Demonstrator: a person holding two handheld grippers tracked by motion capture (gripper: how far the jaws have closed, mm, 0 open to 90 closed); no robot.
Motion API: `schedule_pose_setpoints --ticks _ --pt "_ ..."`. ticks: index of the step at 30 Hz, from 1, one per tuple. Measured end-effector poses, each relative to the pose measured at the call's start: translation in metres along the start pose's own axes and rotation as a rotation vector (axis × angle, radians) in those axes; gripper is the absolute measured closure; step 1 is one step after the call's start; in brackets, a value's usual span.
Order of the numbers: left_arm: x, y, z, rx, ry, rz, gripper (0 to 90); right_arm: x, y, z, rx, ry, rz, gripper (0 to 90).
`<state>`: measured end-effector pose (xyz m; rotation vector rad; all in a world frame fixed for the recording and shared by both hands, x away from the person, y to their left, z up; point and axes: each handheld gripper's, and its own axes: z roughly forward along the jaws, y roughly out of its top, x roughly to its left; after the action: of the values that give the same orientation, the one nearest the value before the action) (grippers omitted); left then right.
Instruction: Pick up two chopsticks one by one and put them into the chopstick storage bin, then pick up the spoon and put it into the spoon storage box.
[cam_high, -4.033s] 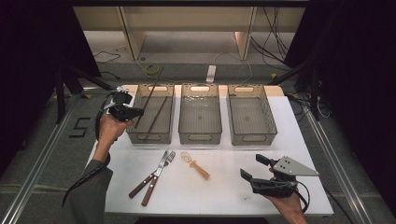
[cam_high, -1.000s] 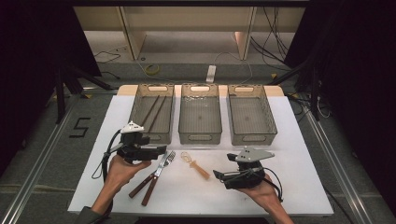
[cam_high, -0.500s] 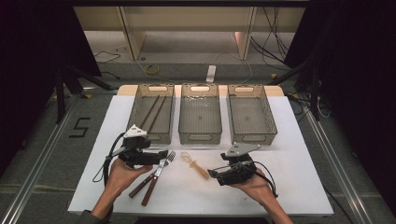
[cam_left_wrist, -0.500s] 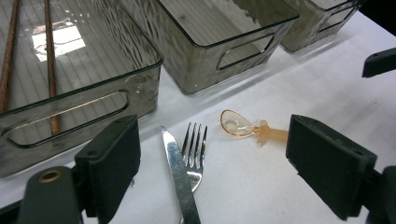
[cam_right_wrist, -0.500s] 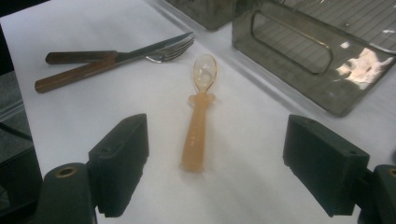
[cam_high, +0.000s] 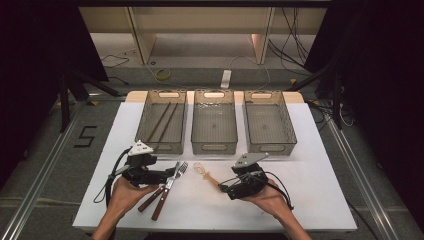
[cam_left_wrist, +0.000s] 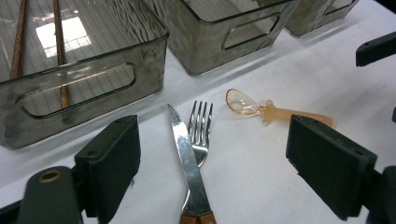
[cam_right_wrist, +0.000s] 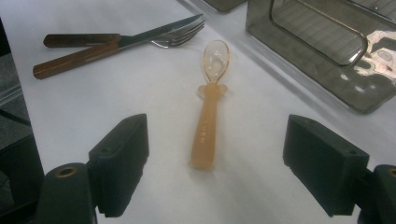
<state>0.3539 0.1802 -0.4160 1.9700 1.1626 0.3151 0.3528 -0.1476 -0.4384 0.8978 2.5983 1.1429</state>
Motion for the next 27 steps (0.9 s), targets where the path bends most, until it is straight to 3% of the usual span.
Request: schedule_pose_setpoints --ticks 10,18,27 --pt "-0.003 -0.004 0.001 0.012 0.003 0.014 16.9 -0.001 0.008 0.012 0.047 -0.005 -0.007 24.8" --pt "-0.007 -0.007 0.003 0.024 0.032 0.044 16.9 -0.004 0.018 0.020 0.097 0.014 -0.007 27.6" --pt "-0.005 -0.010 0.001 0.016 0.027 0.038 16.9 -0.005 0.025 0.030 0.141 0.020 -0.013 29.1"
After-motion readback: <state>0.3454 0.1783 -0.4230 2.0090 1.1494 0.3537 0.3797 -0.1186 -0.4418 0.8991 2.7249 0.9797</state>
